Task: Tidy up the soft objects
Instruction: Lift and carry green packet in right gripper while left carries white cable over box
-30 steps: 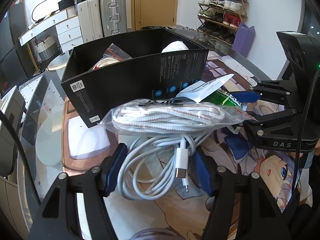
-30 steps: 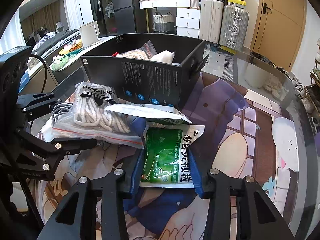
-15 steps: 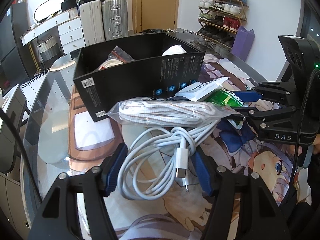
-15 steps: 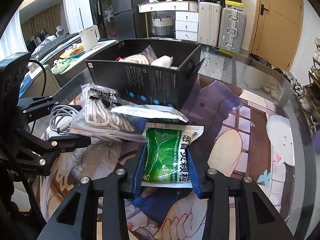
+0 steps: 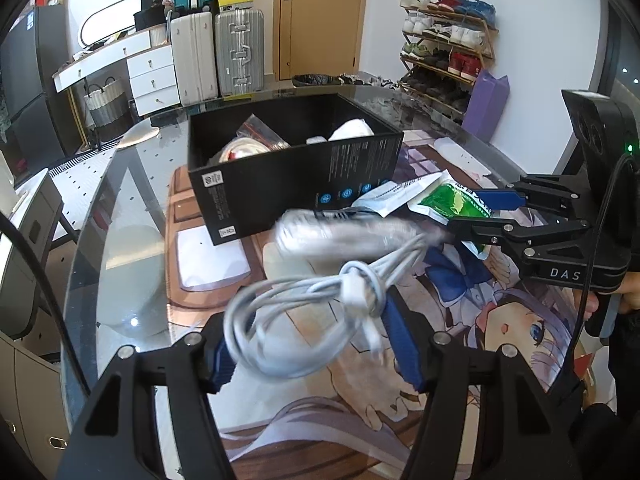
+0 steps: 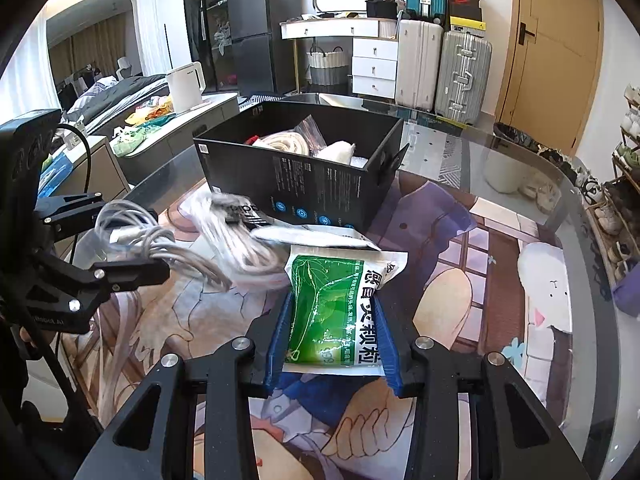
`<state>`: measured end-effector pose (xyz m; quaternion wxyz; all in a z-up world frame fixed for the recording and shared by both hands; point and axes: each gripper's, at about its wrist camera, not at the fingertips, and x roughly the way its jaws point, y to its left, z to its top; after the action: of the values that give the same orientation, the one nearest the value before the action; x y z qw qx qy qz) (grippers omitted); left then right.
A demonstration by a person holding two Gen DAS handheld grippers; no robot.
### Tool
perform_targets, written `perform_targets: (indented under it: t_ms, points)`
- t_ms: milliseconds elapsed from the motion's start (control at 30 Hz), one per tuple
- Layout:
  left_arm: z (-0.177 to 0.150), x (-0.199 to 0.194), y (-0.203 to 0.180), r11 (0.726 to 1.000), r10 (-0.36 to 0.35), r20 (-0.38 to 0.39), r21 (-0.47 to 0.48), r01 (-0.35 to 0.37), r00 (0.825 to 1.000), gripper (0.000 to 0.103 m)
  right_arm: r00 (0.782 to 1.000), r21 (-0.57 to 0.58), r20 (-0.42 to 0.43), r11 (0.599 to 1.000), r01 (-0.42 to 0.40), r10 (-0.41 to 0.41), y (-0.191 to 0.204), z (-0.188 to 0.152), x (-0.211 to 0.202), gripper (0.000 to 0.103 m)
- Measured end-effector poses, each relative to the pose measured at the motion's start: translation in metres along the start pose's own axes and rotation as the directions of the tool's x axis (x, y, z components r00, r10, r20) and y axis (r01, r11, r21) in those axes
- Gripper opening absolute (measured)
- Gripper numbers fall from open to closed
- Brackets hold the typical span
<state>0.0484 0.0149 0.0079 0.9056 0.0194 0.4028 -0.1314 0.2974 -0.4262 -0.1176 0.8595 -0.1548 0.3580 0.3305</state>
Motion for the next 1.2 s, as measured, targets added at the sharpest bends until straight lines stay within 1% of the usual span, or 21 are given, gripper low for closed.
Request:
perform_targets:
  t_ms: [133, 200, 467, 633, 733, 767, 933, 1200]
  points:
    - [0.002, -0.006, 0.003, 1.000, 0.004, 0.012, -0.011, -0.004, 1.000, 0.058, 1.000, 0.003, 0.010, 1.000, 0.005, -0.005, -0.001, -0.002, -0.007, 0.040]
    - [0.002, -0.008, 0.006, 1.000, -0.005, 0.015, -0.020, 0.006, 1.000, 0.056, 1.000, 0.007, 0.014, 1.000, 0.007, -0.007, -0.002, -0.004, -0.011, 0.040]
    - [0.001, -0.008, 0.009, 1.000, -0.015, 0.018, -0.026, 0.015, 1.000, 0.054, 1.000, 0.003, 0.023, 1.000, 0.010, -0.010, -0.002, -0.005, -0.020, 0.040]
    - [0.003, -0.012, 0.008, 0.999, -0.034, 0.032, -0.033, 0.035, 0.999, 0.045, 0.999, -0.008, 0.038, 1.000, 0.010, -0.010, 0.003, -0.004, -0.027, 0.040]
    - [0.003, -0.014, 0.009, 0.998, -0.046, 0.037, -0.042, 0.048, 0.998, 0.036, 0.999, -0.012, 0.047, 1.000, 0.010, -0.009, 0.004, -0.003, -0.029, 0.040]
    - [0.004, -0.015, 0.010, 0.998, -0.050, 0.038, -0.046, 0.052, 0.998, 0.031, 0.999, -0.013, 0.050, 1.000, 0.009, -0.008, 0.005, -0.003, -0.031, 0.040]
    - [0.005, -0.021, 0.013, 0.997, -0.048, 0.045, -0.066, 0.051, 0.998, 0.030, 0.998, -0.015, 0.065, 1.000, 0.009, -0.008, 0.006, -0.002, -0.037, 0.040]
    - [0.008, -0.033, 0.013, 0.996, -0.047, 0.071, -0.070, 0.052, 0.996, 0.030, 0.996, -0.021, 0.094, 1.000, 0.007, -0.005, 0.009, 0.003, -0.048, 0.040]
